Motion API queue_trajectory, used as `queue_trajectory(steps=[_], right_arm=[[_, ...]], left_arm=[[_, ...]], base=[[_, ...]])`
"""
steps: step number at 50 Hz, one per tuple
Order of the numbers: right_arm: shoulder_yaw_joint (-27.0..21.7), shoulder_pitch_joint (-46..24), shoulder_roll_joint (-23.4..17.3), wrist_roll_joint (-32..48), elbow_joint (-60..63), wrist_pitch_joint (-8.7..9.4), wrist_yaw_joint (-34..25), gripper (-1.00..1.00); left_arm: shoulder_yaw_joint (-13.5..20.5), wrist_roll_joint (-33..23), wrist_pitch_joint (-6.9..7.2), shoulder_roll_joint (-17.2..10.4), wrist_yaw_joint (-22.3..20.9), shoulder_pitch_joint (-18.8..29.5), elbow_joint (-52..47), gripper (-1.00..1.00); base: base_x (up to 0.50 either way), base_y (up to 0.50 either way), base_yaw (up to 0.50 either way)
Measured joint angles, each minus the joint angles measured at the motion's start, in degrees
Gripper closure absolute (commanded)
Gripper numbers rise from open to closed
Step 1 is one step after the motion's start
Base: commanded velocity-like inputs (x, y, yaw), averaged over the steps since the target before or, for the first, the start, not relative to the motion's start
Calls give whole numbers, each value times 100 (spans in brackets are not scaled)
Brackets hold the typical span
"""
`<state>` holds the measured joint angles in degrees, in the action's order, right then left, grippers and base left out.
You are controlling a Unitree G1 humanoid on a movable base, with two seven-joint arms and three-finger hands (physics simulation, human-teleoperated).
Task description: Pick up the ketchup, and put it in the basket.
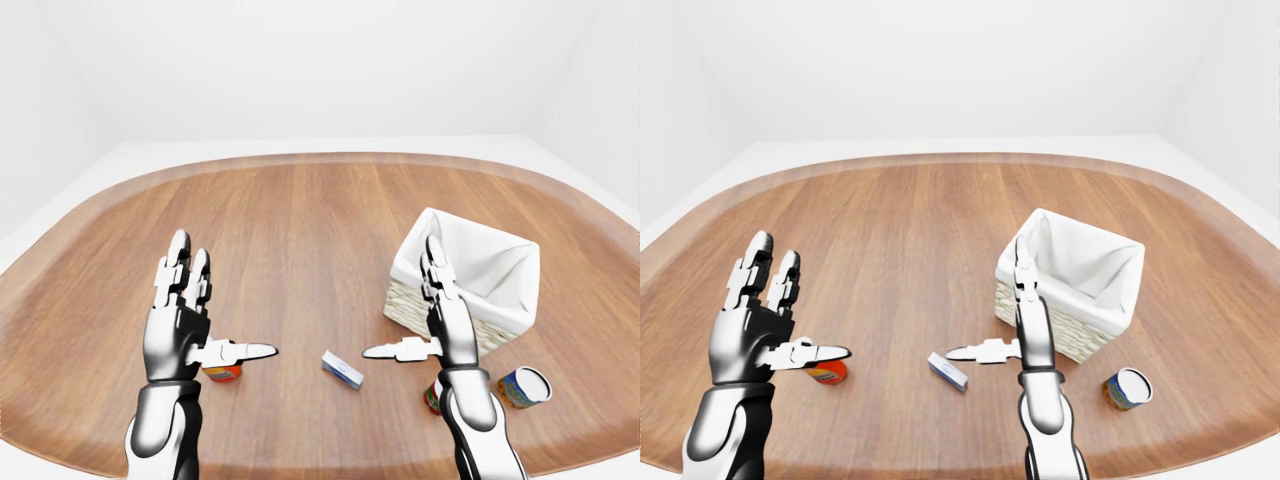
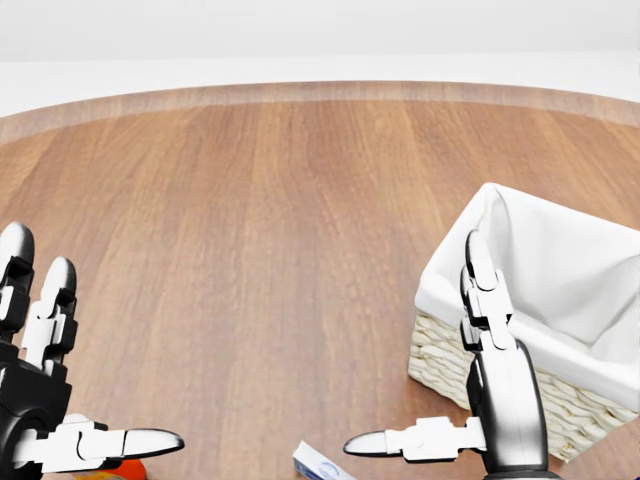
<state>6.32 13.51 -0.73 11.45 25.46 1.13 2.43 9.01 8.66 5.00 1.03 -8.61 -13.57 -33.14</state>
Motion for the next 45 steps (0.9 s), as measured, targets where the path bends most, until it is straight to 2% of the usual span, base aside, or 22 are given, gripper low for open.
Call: queue_trajectory(steps=[2, 28, 45], right_arm=[[-18, -8, 6, -3, -14, 11, 17, -100], [-106, -67, 34, -145, -159, 31, 43, -100], [-187, -163, 45, -187, -277, 35, -13, -100]], left_arm=[[-6, -10, 0, 1, 2, -1, 7, -100], [-49, -180, 0, -21, -20, -24, 98, -100], [145, -291, 0, -49, 48, 102, 350, -100]], base=[[50, 8, 0], [0, 0, 0], [0, 0, 0]])
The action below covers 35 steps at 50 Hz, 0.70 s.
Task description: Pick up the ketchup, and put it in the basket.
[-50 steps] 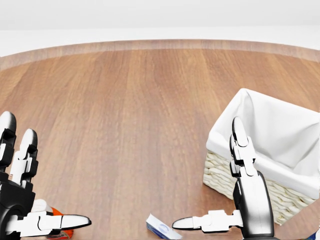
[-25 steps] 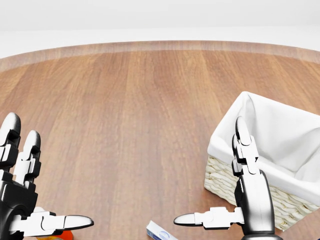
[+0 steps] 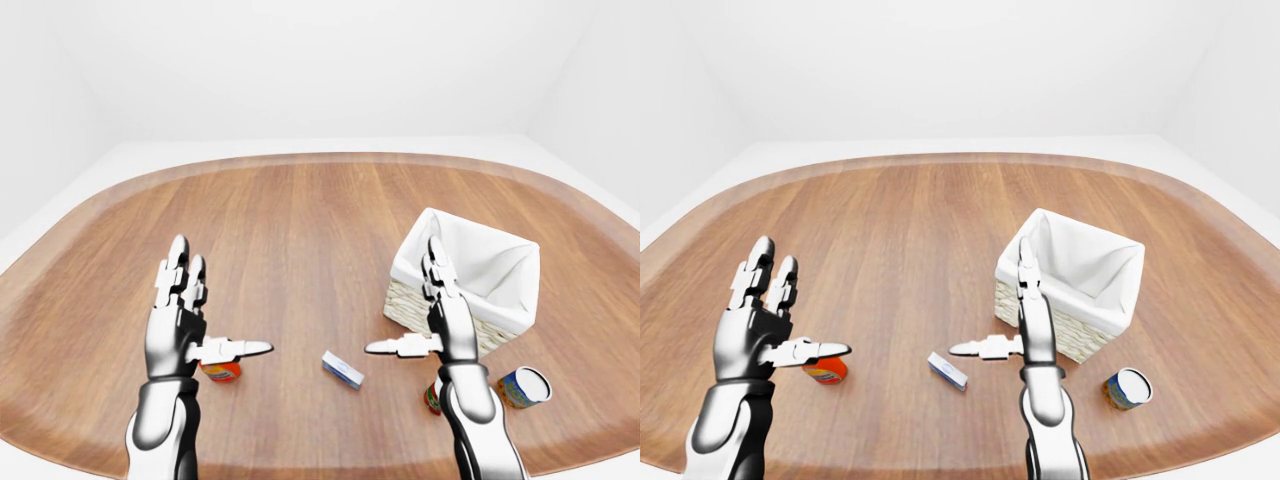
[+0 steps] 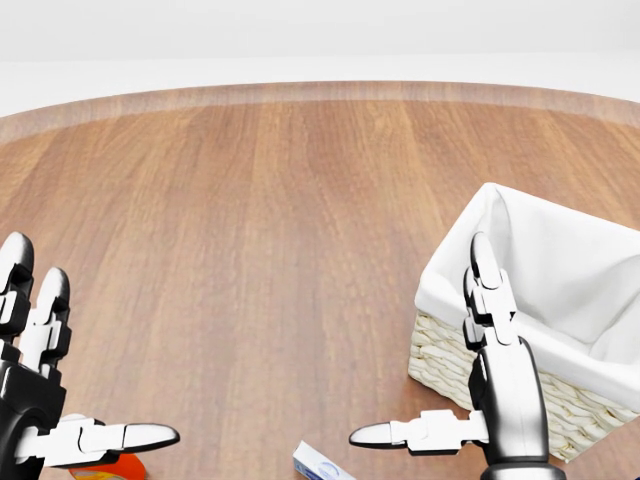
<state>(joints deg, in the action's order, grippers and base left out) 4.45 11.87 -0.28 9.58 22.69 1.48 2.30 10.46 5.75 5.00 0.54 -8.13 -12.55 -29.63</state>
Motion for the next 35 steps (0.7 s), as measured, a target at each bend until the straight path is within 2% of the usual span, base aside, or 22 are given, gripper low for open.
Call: queue_trajectory(steps=[5, 9, 19, 35], right_arm=[[-9, -5, 1, -13, -8, -4, -15, -100], [-17, -4, 1, -26, -10, -7, -27, -100], [-67, -55, 5, -63, -113, -36, -46, -100], [-93, -108, 13, -73, -219, -56, -51, -100]], left_arm=[[105, -48, -1, -32, 20, 38, 129, -100], [234, -110, -62, -58, 23, 61, 322, -100], [543, -307, -434, -128, 8, 73, 910, -100], [990, -466, -893, -236, -67, 68, 1515, -100]], base=[[0, 0, 0], [0, 0, 0], [0, 0, 0], [0, 0, 0]])
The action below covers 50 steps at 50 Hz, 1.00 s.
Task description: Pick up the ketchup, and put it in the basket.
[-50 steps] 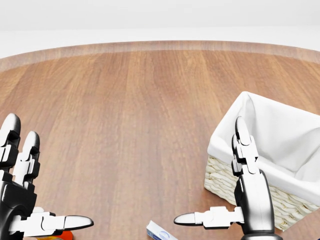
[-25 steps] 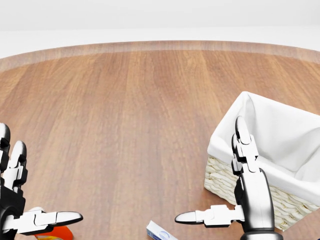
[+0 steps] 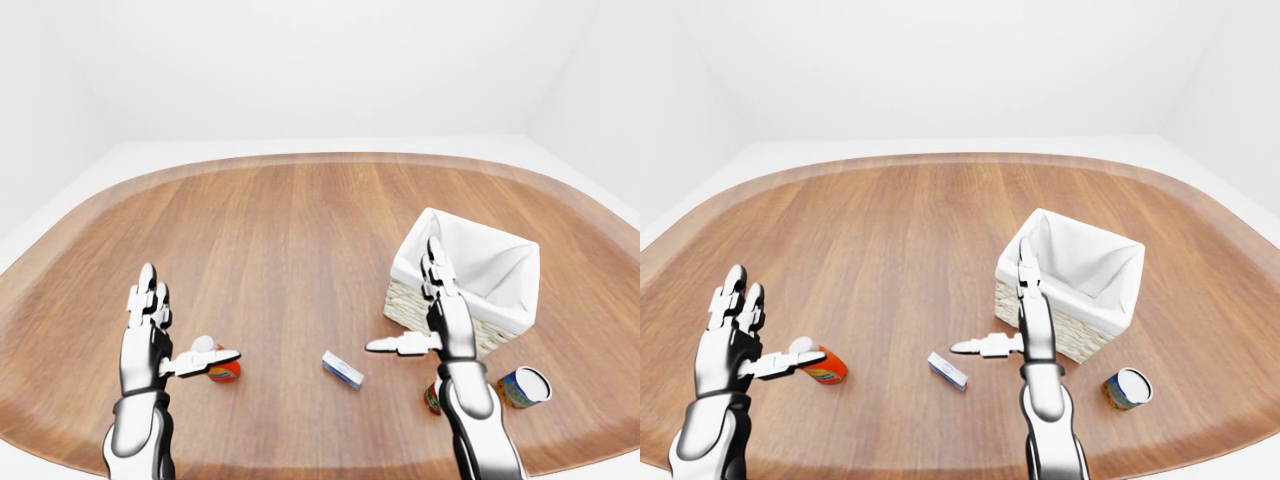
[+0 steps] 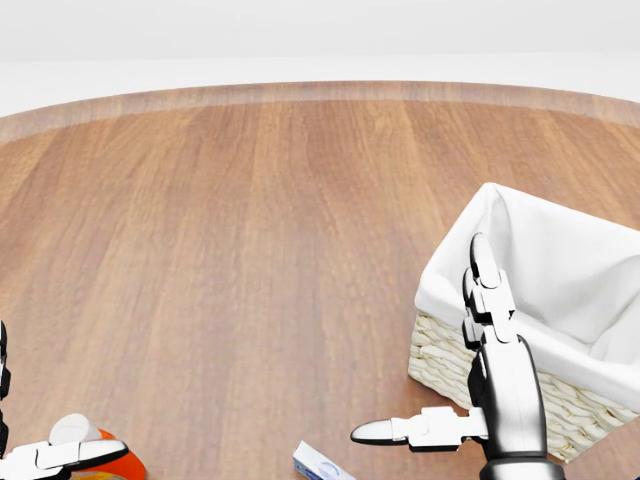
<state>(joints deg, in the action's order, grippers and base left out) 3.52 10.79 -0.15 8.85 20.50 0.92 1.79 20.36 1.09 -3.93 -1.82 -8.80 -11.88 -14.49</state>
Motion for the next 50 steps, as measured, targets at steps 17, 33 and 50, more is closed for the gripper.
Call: queue_trajectory(steps=[17, 33, 50], right_arm=[[22, 12, -1, 1, 15, -2, -11, -100], [40, 35, -3, -15, 34, -33, -20, -100], [25, 7, 2, -37, -4, -54, -4, -100]], left_arm=[[201, -93, -107, -144, 54, 135, 728, -100], [109, -149, -107, -410, 327, 434, 1808, -100], [-75, -121, -107, -647, 593, 753, 2792, -100]], base=[[0, 0, 0], [0, 0, 0], [0, 0, 0]])
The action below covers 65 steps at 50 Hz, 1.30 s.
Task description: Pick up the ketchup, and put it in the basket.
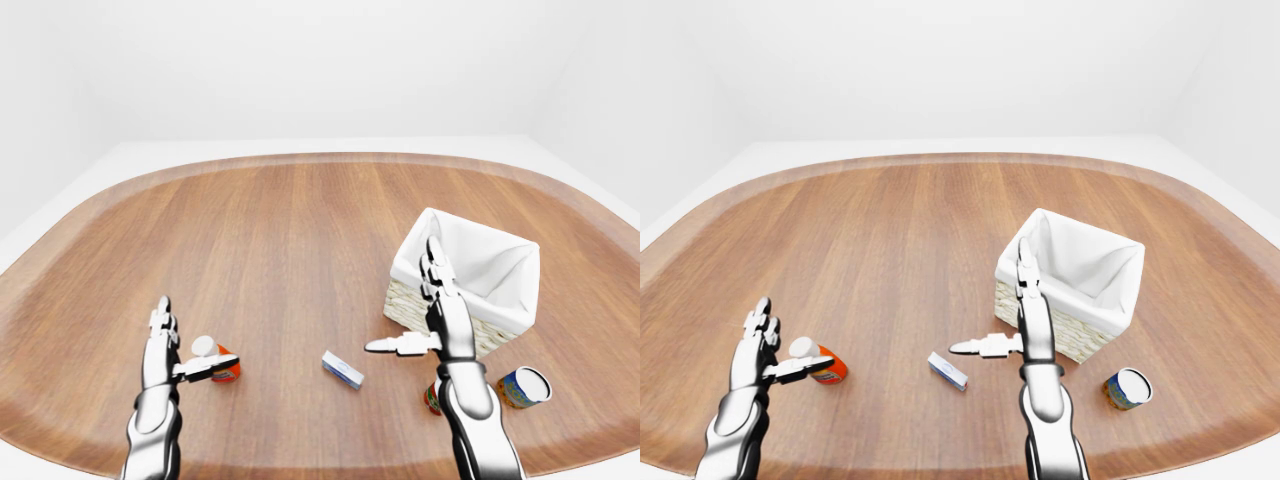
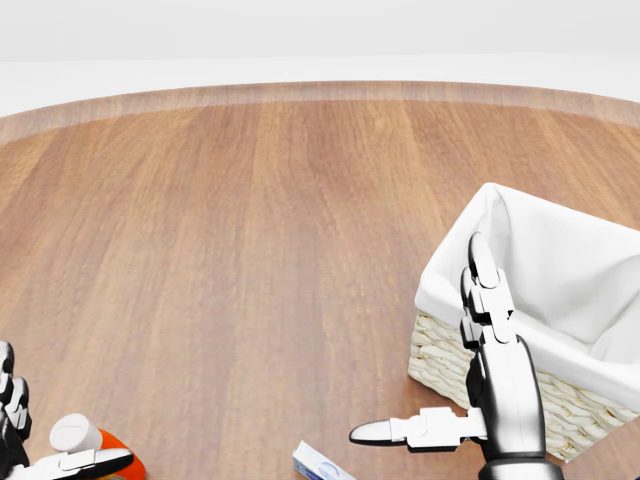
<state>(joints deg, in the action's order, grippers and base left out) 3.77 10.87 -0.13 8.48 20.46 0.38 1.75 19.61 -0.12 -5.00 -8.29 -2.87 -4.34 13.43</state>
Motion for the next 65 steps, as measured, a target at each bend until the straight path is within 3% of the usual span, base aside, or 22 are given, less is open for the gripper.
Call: queue_trajectory(steps=[30, 31, 32, 52, 65], right_arm=[[-1, 6, 1, -4, 14, -28, 7, -100], [0, 6, 1, -5, 14, -29, 6, -100], [2, 7, 0, -6, 15, -30, 5, -100], [42, 53, -7, -14, 64, -74, -25, -100], [65, 79, -12, -17, 102, -85, -41, -100]], left_arm=[[-314, 122, 0, -232, 214, 445, 1325, -100], [-323, 131, 0, -237, 213, 458, 1361, 89], [-329, 143, 0, -245, 211, 471, 1400, 92], [-434, 85, 0, -350, 154, 731, 1844, 91], [-487, 0, 0, -327, 151, 656, 1735, 92]], base=[[0, 0, 0], [0, 0, 0], [0, 0, 0], [0, 0, 0], [0, 0, 0]])
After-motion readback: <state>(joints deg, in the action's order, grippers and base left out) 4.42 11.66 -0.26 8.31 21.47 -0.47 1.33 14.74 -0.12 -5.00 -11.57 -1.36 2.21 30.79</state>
